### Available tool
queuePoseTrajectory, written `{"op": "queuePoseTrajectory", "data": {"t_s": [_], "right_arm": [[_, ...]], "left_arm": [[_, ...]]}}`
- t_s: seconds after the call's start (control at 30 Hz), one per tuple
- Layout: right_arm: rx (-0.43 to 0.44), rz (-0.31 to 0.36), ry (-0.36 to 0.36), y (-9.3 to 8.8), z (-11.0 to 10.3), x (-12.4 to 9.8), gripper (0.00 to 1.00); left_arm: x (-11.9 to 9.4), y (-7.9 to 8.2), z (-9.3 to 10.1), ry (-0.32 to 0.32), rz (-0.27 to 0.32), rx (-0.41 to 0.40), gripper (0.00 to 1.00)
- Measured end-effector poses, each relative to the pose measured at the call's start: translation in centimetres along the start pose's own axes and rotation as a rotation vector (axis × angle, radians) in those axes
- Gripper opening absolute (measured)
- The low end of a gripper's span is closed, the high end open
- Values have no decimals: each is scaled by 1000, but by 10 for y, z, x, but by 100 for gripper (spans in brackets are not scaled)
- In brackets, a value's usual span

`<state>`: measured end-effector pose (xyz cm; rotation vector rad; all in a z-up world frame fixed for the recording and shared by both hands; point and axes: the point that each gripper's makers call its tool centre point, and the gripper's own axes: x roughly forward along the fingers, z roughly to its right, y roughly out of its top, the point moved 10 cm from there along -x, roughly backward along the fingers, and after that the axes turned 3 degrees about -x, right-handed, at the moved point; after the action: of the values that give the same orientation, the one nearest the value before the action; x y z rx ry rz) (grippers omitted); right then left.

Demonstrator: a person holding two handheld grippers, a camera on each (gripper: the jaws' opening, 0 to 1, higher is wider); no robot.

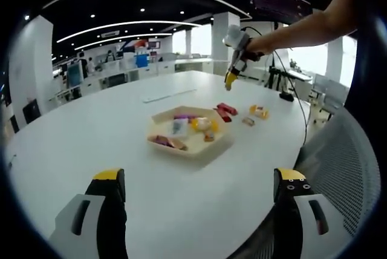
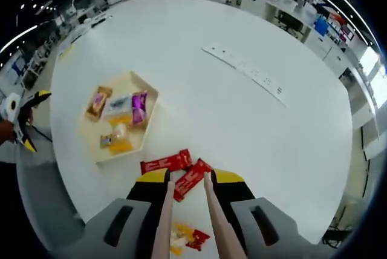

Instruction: Place the target food into the container with the food tongs after gripping and lifting it, then release it inside without dropping or visibly crushing the food.

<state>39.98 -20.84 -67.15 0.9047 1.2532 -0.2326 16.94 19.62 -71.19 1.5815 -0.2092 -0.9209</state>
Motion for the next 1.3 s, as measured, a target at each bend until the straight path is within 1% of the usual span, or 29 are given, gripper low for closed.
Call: {"op": "queuePoseTrajectory", "data": {"t_s": [0.07,0.27,0.5,0.7,0.73,0.9,1.3], "right_arm": [[13,-8,-10,-2,1,2,26],[59,-5,-14,-5,4,4,26],[70,-8,-17,-6,4,6,26],[96,-9,-13,-6,5,12,26],[111,-16,-7,-7,6,15,26],[137,-24,-17,-6,9,21,26],[144,-45,-11,-12,8,36,26]], "left_arm": [[0,0,0,-2,1,1,100],[0,0,0,-6,1,-4,100],[0,-1,-1,-3,4,-3,100],[0,0,-1,0,2,-4,100],[0,0,-1,1,3,-4,100],[0,0,-1,2,1,-3,100],[0,-1,-1,0,-4,-7,100]]}}
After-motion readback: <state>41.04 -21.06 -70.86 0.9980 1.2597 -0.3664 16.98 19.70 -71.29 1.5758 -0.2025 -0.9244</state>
